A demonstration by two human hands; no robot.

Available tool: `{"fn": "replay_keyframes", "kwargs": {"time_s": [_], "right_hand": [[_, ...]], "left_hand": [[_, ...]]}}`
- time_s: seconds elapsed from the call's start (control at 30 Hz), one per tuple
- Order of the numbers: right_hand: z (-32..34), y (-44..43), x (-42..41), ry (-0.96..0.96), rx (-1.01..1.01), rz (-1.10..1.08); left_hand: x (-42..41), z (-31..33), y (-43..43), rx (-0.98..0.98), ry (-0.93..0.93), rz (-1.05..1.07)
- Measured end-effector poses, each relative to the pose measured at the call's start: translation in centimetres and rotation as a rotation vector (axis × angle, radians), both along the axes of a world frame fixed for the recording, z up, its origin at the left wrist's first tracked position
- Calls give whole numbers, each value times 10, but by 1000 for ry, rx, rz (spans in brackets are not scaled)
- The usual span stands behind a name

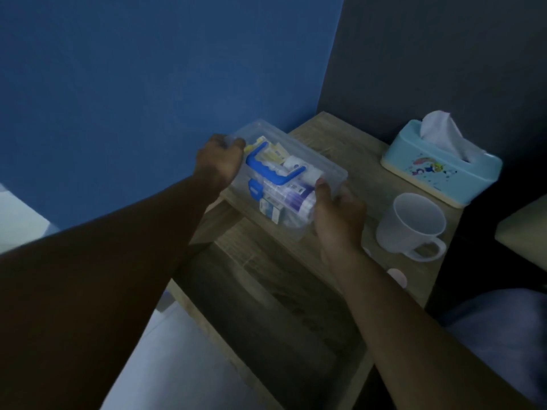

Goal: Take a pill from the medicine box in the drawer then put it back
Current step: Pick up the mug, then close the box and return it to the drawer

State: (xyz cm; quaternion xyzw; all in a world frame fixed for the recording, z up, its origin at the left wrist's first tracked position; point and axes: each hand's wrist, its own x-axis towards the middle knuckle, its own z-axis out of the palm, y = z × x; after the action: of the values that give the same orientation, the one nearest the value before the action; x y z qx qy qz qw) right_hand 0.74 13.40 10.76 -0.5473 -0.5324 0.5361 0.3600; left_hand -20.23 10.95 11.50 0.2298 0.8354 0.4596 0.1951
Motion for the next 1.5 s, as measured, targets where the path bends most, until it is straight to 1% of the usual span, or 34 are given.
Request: {"fn": "replay_keyframes", "kwargs": {"time_s": [0.1,0.2,0.37,0.53,0.67,0.8,1.03,1.13,1.23,1.33,1.5], "right_hand": [[11,-4,5,80,-119,-7],[23,-17,20,116,-178,61],[41,-54,45,125,-122,110],[44,-98,70,109,-90,119],[27,-130,84,56,-138,177],[-2,-148,91,12,-178,186],[-47,-154,92,-59,-295,132],[-62,-152,90,-48,-360,75],[-74,-150,88,-57,-383,20],[-85,-146,87,-76,-389,-9],[-95,-139,86,-63,-394,-18]], "left_hand": [[2,3,-11,31,-16,28],[7,12,-30,71,-15,52],[21,35,-68,130,6,61],[37,36,-109,87,31,59],[48,19,-140,-23,41,71],[57,-7,-161,-144,50,41],[68,-51,-161,-273,-112,-137],[74,-63,-150,-309,-121,-202],[79,-73,-141,-324,-104,-243],[81,-81,-133,-347,-133,-247],[87,-88,-124,-366,-131,-234]]}}
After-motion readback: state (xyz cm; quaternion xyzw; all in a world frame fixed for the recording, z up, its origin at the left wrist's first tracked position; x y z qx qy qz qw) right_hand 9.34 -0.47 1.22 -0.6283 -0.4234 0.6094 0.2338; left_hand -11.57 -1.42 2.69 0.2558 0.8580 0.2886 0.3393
